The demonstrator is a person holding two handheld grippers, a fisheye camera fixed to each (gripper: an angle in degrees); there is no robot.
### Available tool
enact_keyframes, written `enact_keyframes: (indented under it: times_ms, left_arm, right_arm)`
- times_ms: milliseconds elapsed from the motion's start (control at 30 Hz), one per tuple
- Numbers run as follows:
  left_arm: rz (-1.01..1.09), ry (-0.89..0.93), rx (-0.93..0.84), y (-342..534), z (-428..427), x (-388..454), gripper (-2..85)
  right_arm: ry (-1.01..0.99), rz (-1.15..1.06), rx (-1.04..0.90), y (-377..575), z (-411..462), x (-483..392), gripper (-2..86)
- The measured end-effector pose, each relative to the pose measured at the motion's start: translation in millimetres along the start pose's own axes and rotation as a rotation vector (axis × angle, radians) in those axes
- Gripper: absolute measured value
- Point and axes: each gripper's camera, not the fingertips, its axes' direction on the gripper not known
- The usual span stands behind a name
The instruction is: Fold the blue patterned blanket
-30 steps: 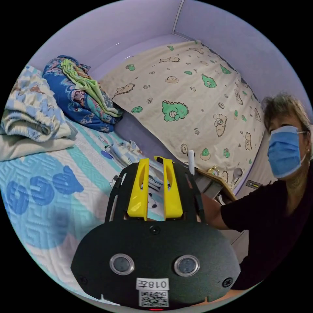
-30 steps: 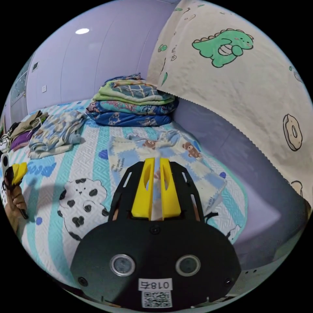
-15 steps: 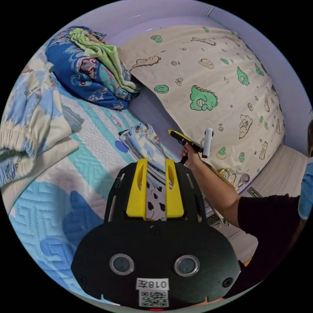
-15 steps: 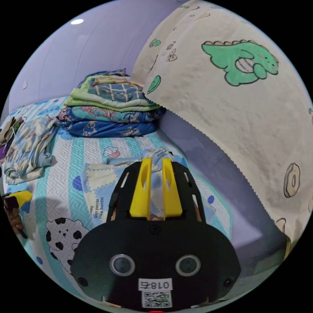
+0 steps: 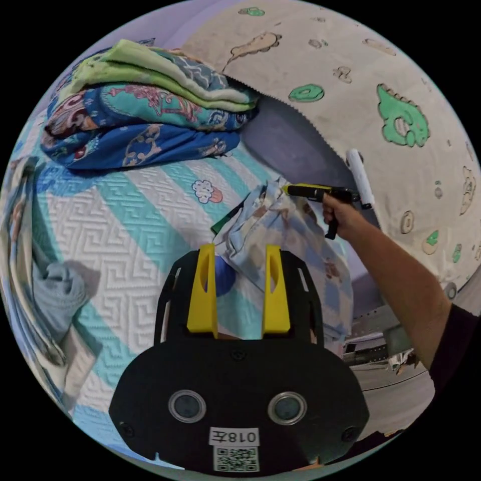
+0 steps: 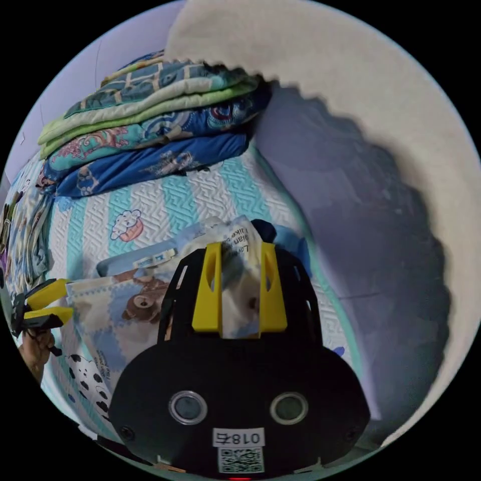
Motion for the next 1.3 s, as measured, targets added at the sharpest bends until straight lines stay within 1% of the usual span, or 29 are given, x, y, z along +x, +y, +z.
enact_keyframes:
  times_ms: [67, 100, 133, 167, 233, 300, 333, 367, 400, 433, 467, 533, 567, 633, 667, 700, 767, 833, 867, 900, 967, 1000, 1033, 1067, 1100, 1133, 1200, 1233, 1300]
  left_arm:
    - [-0.008, -0.063, -0.064, -9.7, 29.0, 5.5, 8.4]
    - [-0.011, -0.068, -0.07, -10.4, 33.7, 6.4, 6.5]
    - [-0.019, -0.078, -0.074, -10.4, 38.8, 8.8, 3.7]
    - [-0.024, -0.097, -0.025, -6.1, 36.3, 13.4, 1.9]
    - [-0.006, -0.112, 0.066, 4.7, 30.3, 22.5, 1.2]
    - [0.019, -0.134, 0.135, 15.9, 32.8, 28.0, 1.5]
    - [0.015, -0.157, 0.137, 21.7, 42.0, 26.4, 2.8]
    - [-0.028, -0.174, 0.083, 24.8, 58.0, 18.1, 4.2]
    - [-0.059, -0.17, 0.052, 26.8, 66.6, 11.7, 5.0]
    - [-0.124, -0.127, 0.026, 34.0, 79.0, -3.1, 6.4]
    - [-0.19, -0.06, 0.05, 44.6, 83.1, -18.0, 7.8]
    - [-0.274, 0.009, 0.099, 61.8, 81.6, -35.5, 9.3]
    - [-0.298, 0.034, 0.162, 75.9, 73.2, -42.8, 9.6]
    - [-0.31, 0.054, 0.252, 100.0, 54.5, -51.1, 9.6]
    - [-0.316, 0.071, 0.297, 119.3, 41.0, -56.6, 9.5]
    - [-0.321, 0.08, 0.312, 130.1, 34.5, -59.3, 9.3]
    - [-0.32, 0.117, 0.344, 183.0, 11.8, -64.9, 8.6]
    - [-0.296, 0.108, 0.326, 226.7, -2.2, -63.5, 8.3]
    - [-0.275, 0.095, 0.301, 257.0, -10.1, -61.9, 8.2]
    - [-0.264, 0.087, 0.285, 272.2, -13.7, -61.3, 8.1]
    - [-0.224, 0.048, 0.229, 330.5, -27.9, -62.3, 8.0]
    - [-0.215, 0.042, 0.221, 344.9, -32.1, -63.8, 8.0]
    - [-0.191, 0.032, 0.215, 370.6, -41.2, -67.4, 8.0]
    - [-0.164, 0.014, 0.223, 394.4, -52.1, -71.2, 8.0]
    - [-0.147, 0.002, 0.235, 405.9, -58.3, -72.8, 8.0]
    - [-0.107, -0.016, 0.266, 428.3, -71.0, -75.5, 8.0]
    - [-0.045, -0.034, 0.316, 462.1, -89.2, -78.4, 7.9]
    - [-0.001, -0.043, 0.354, 486.1, -101.2, -78.4, 7.8]
    - [0.066, -0.08, 0.406, 526.7, -120.0, -73.0, 7.5]
  right_arm:
    - [-0.022, -0.004, -0.053, -6.6, 15.3, 1.8, 8.3]
    - [-0.037, -0.016, -0.045, -6.7, 17.9, 0.5, 4.8]
    - [-0.033, -0.023, -0.035, -5.9, 17.0, -0.6, 4.6]
    - [-0.007, -0.023, 0.003, -2.5, 11.6, -2.0, 4.1]
    - [0.02, 0.009, 0.126, 8.1, -4.2, -1.5, 3.8]
    - [0.03, 0.073, 0.256, 22.3, -8.9, 1.2, 4.3]
    - [0.026, 0.083, 0.262, 23.8, -4.5, 1.4, 4.7]
    - [0.007, 0.086, 0.225, 23.2, 11.4, 0.0, 6.0]
    - [-0.039, 0.075, 0.14, 19.9, 33.1, -2.4, 7.9]
    - [-0.061, 0.079, 0.095, 18.9, 42.6, -2.8, 8.3]
    - [-0.092, 0.112, 0.085, 21.1, 49.5, -0.9, 9.0]
    - [-0.163, 0.173, 0.126, 28.8, 43.1, 6.0, 11.6]
    - [-0.207, 0.183, 0.154, 37.7, 32.0, 9.8, 12.1]
    - [-0.215, 0.167, 0.212, 61.4, 7.1, 9.8, 12.2]
    - [-0.17, 0.142, 0.235, 82.2, -8.9, 3.8, 11.6]
    - [-0.094, 0.105, 0.214, 104.3, -20.1, -6.5, 10.6]
    - [0.038, 0.069, 0.184, 140.8, -27.2, -24.5, 7.4]
    - [0.193, 0.035, 0.09, 171.7, -14.3, -41.5, 5.2]
    - [0.289, 0.031, -0.007, 187.5, 4.0, -48.1, 5.2]
    - [0.34, 0.046, -0.103, 200.6, 24.2, -49.6, 5.4]
    - [0.37, 0.072, -0.201, 217.3, 46.7, -51.0, 5.8]
    - [0.385, 0.118, -0.188, 226.8, 46.7, -54.1, 5.7]
    - [0.408, 0.141, -0.172, 230.9, 42.6, -57.4, 5.4]
    - [0.47, 0.176, -0.089, 239.9, 24.8, -70.3, 4.9]
    - [0.494, 0.185, 0.034, 251.1, -0.9, -90.2, 4.5]
    - [0.499, 0.187, 0.088, 257.4, -13.9, -101.5, 4.3]
    - [0.467, 0.174, 0.281, 290.0, -63.7, -154.0, 3.3]
    - [0.446, 0.171, 0.328, 300.5, -75.7, -168.5, 2.8]
    - [0.334, 0.128, 0.516, 352.6, -120.4, -233.6, 1.3]
